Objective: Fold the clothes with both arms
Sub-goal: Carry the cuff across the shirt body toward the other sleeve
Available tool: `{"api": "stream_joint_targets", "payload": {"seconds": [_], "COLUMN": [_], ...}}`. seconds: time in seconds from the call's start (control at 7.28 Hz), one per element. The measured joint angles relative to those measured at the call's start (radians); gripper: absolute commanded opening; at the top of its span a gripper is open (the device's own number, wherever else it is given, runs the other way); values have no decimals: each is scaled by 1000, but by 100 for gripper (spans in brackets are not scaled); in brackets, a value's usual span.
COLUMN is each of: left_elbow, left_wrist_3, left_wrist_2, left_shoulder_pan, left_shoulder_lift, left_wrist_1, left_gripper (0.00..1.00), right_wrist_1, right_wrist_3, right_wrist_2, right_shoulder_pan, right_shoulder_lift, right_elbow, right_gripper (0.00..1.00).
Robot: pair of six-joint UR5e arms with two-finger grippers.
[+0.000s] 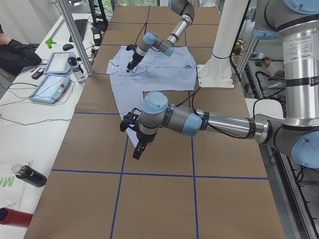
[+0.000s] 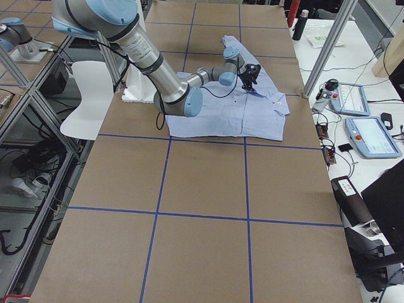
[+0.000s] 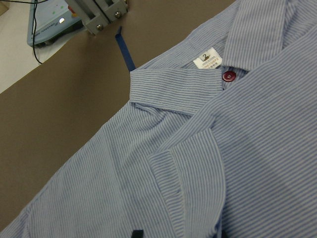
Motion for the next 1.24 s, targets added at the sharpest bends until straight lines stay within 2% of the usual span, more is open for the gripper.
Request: {"api": "stream_joint_targets", "payload": {"seconds": [0.27,0.41,0.69,0.82,0.96,1.24], "left_elbow": [5,8,8,5,10,82], "left_wrist_3": [2,3,2,0,-2,-17], "left_wrist_2": [0,0,0,0,0,-35], "left_shoulder_pan": [0,0,1,2,4,7], "left_shoulder_lift": [3,4,4,-3,-29,-111], "left_wrist_1": [0,-1,-1,-2,-10,-43], "left_gripper": [100,100,100,100,100,100], "right_wrist_1": [-14,-15,-17,-48,-131,-353], "right_wrist_3": [-3,-6,-16,-38,-74,-198], "right_wrist_2": [-74,-100,-101,-67,-12,162], "right_shoulder_pan": [-37,-54,-68,-63,-50,9], "right_shoulder_lift": [98,145,228,245,252,247], "right_elbow": [-114,-160,-216,-206,-163,-42], "right_gripper": [77,97,100,100,100,100]}}
